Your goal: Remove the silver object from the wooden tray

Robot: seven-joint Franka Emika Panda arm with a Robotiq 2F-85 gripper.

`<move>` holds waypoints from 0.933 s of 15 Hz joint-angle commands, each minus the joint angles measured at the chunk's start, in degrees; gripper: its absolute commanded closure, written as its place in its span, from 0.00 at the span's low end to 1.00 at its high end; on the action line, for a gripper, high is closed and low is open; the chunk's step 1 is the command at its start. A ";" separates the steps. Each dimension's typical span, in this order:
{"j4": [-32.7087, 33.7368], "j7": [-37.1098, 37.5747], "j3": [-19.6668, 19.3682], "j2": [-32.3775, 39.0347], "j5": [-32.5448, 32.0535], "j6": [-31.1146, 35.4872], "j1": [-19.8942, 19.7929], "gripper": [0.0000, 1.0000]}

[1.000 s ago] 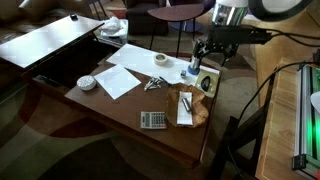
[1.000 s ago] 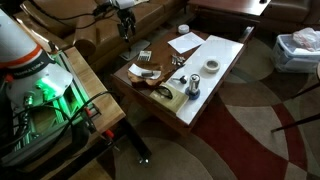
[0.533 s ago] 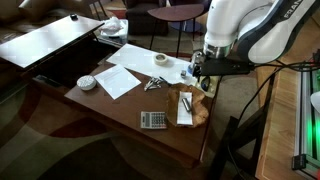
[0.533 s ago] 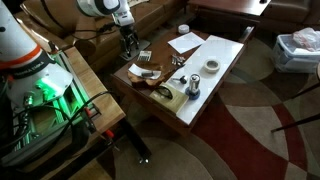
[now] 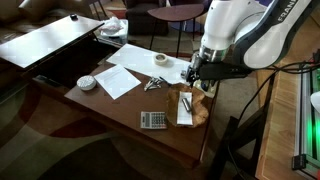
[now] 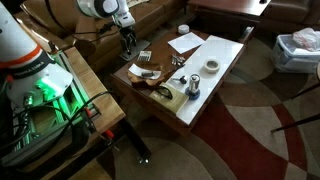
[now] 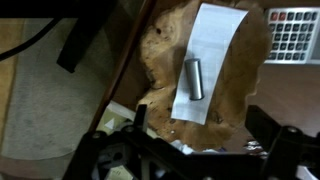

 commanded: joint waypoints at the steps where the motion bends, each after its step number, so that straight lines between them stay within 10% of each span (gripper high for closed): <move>1: 4.00 -12.55 5.53 8.24 2.46 7.59 -5.27 0.00; 6: 9.55 -23.92 -0.63 19.11 8.05 14.34 1.82 0.00; 14: 13.22 -27.65 0.03 22.90 16.57 11.88 3.12 0.00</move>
